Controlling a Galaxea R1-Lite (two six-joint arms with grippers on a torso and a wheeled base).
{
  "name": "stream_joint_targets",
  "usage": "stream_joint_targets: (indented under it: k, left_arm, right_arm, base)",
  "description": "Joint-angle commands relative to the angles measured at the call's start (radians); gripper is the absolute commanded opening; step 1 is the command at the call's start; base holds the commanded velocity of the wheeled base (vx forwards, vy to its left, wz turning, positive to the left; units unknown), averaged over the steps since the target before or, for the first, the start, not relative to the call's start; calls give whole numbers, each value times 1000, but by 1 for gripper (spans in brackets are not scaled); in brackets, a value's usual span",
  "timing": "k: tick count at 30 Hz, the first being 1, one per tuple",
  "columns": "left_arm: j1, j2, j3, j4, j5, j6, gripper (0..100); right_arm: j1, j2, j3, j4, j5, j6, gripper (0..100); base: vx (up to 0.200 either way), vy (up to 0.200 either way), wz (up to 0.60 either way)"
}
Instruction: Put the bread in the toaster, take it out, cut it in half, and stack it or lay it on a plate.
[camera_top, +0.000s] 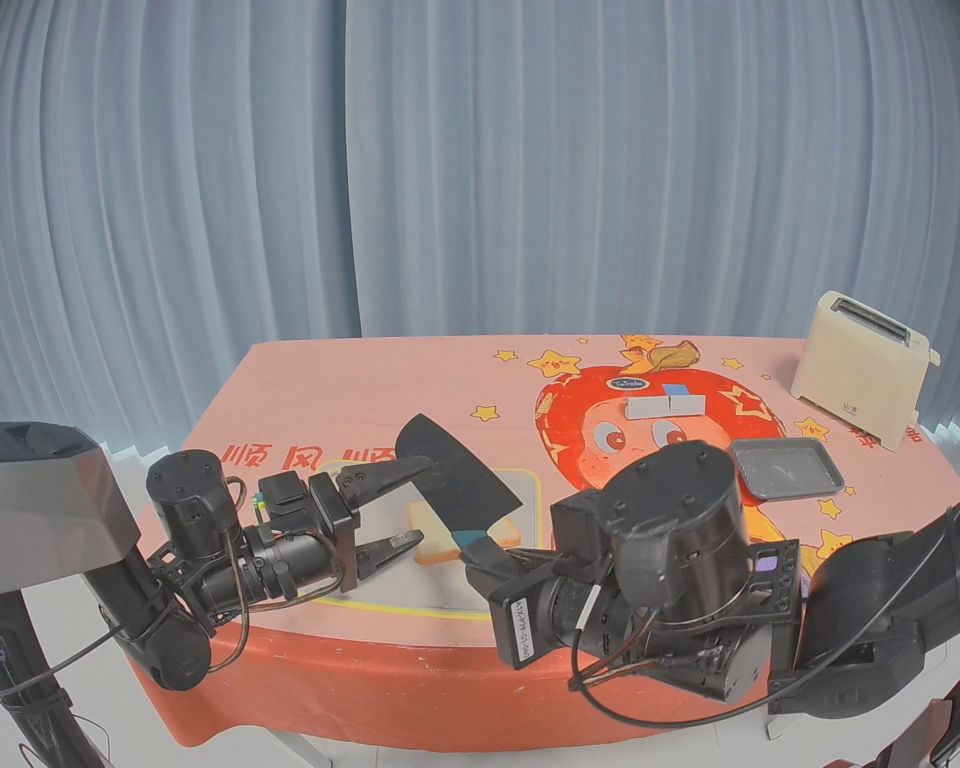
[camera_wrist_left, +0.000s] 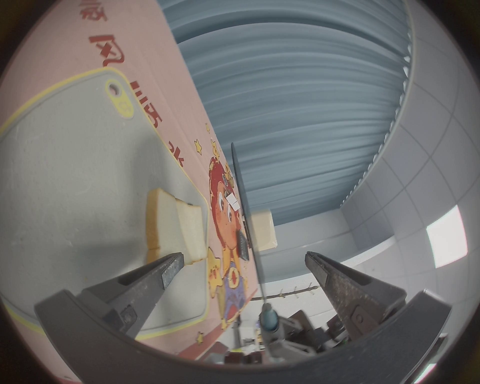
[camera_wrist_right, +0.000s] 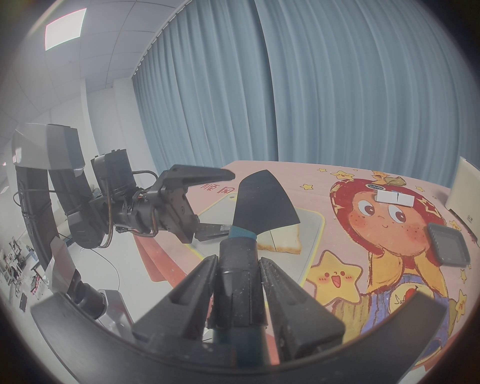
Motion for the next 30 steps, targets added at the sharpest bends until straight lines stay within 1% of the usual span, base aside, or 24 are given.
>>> stream_joint_targets:
  k: [1,3,10,11,24,28,30]
  left_arm:
    - [6,1,-49,-18,1,-95,100]
    - [6,1,-52,-18,1,-102,100]
    - [4,6,-61,-18,8,-104,100]
    - [3,7,-60,-18,11,-102,0]
    - [1,7,-60,-18,1,-101,0]
    - [3,6,-58,-18,3,-99,0]
    - [3,7,-60,-18,3,-99,0]
  right_arm:
    - [21,7,7,0,0,0,0]
    - [27,8,7,0,0,0,0]
    - [30,8,7,0,0,0,0]
    - [32,8,7,0,0,1,0]
    - [35,10,7,-1,-7,6,0]
    - [35,17,7,-40,-35,9,0]
    - [35,19,13,-66,-40,7,0]
  base:
    - [0,0,0]
    - [0,0,0]
    - [0,0,0]
    - [0,0,0]
    - [0,0,0]
    - [0,0,0]
    - [0,0,0]
